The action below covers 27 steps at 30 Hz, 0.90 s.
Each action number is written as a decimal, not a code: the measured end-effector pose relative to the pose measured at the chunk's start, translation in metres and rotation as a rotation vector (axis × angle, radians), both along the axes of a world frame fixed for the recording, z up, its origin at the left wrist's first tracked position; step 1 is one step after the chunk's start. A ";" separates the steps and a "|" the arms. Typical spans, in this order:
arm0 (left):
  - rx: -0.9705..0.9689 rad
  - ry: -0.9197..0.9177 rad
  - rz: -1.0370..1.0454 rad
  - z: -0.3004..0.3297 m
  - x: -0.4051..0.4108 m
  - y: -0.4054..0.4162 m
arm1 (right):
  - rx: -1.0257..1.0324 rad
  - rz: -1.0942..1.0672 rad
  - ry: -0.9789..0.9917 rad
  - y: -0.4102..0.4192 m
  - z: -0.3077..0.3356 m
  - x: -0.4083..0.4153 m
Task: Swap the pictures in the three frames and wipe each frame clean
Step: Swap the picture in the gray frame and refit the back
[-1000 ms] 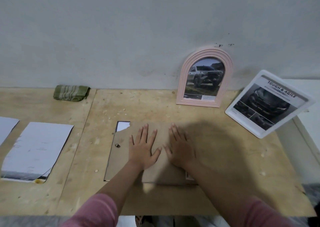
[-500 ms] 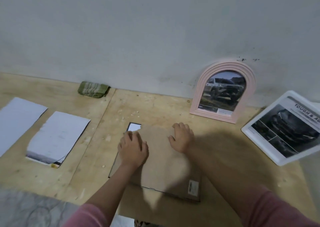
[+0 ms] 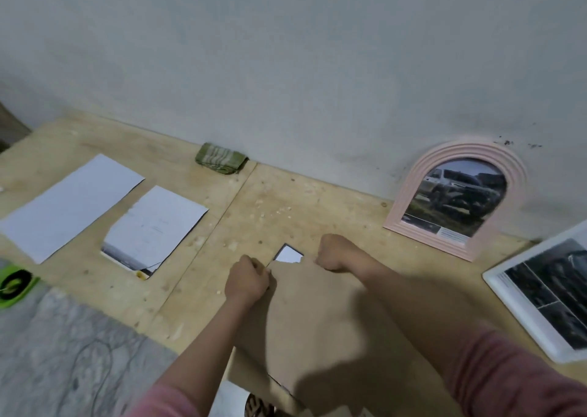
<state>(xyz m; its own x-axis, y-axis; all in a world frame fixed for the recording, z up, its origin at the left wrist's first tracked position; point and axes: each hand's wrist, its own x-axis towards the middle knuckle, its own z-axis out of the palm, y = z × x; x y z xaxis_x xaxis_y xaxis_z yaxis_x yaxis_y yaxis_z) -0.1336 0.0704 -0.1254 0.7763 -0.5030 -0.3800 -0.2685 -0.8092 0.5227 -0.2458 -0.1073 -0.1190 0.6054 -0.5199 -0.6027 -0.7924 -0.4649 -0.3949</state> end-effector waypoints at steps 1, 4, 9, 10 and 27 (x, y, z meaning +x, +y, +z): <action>0.035 -0.001 -0.019 0.000 0.000 0.000 | -0.018 0.021 0.041 0.001 -0.001 -0.002; 0.088 0.003 -0.063 0.002 -0.001 0.000 | 0.008 0.036 0.076 0.005 -0.007 -0.009; 0.109 0.139 -0.104 0.005 0.006 -0.003 | 0.122 -0.108 0.007 0.006 -0.001 -0.018; 0.091 0.178 -0.104 0.006 0.008 -0.004 | 0.166 -0.131 -0.009 0.004 0.001 -0.021; -0.354 0.384 0.115 0.022 0.010 -0.017 | 0.235 -0.363 -0.375 -0.025 0.032 -0.017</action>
<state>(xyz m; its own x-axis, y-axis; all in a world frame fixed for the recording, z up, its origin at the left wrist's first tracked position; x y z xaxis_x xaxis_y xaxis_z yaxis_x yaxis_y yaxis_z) -0.1237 0.0538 -0.1029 0.6722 -0.5722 -0.4698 0.0755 -0.5783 0.8123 -0.2628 -0.1322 -0.0866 0.6073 -0.6124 -0.5061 -0.6710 -0.0544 -0.7394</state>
